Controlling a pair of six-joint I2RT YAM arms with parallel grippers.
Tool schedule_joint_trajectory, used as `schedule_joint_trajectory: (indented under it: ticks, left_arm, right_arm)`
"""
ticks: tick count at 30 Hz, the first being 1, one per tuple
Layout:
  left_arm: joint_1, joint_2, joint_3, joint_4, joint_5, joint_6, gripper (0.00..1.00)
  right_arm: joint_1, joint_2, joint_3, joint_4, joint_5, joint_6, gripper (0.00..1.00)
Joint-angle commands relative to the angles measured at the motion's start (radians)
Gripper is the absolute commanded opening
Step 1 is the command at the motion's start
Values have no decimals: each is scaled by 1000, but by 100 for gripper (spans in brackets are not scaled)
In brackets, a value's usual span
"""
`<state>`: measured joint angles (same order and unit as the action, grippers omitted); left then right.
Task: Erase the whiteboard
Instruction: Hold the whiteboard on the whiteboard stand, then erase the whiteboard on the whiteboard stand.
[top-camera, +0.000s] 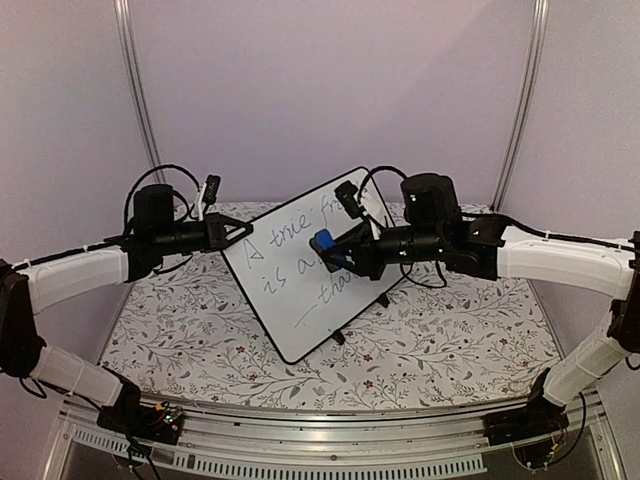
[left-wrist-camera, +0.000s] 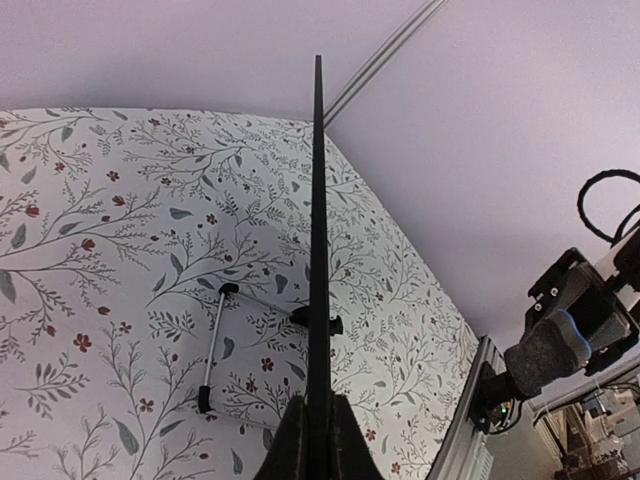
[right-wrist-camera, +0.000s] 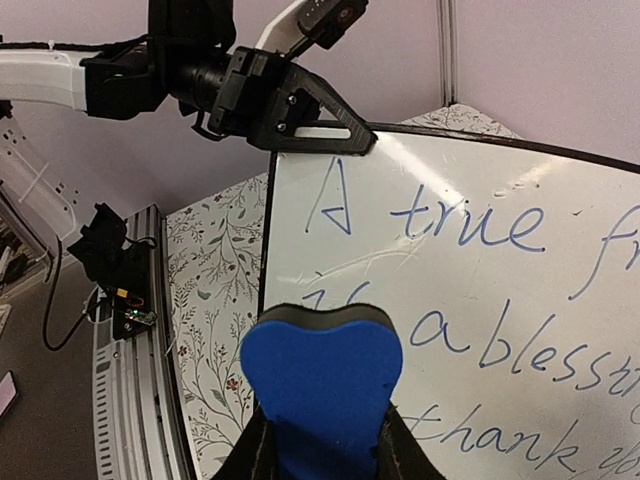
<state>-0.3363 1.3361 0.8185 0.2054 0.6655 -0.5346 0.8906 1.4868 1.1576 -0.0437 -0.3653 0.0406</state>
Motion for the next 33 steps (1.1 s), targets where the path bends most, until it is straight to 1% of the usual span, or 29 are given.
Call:
schedule_joint_trajectory:
  ticks: [1,5,9,12,17,22,27,29,33]
  left_arm:
    - [-33,-63,-48,27,-75,-39,0]
    - [-52,-119,-111,73,-91,-86,0]
    - [-88,-161,-157,101,-123,-100,0]
    - [-114,-167,-165,108,-139,-75,0]
    - [-120,-158,-178,135,-130,-80,0]
    - [-120,-160,-173,152,-132,-81,0]
    - [-120,-155,-175,155,-132,-82,0]
    - [-120,-152,-175,159,-130,-85,0]
    - [-120,-149,-176,160,-129,-85,0]
  right_arm:
    - [72,74,103,-40,203,-68,7]
    - [133,181,201,-87,277,-92,4]
    - [175,272,283,-88,312,-80,3]
    - [187,331,333,-90,313,-60,11]
    - [196,380,370,-101,315,-45,11]
    - [214,410,422,-145,358,-45,3]
    - [228,463,492,-188,418,-45,2]
    - [229,482,514,-197,429,-8,1]
    - [229,510,550,-224,463,7,1]
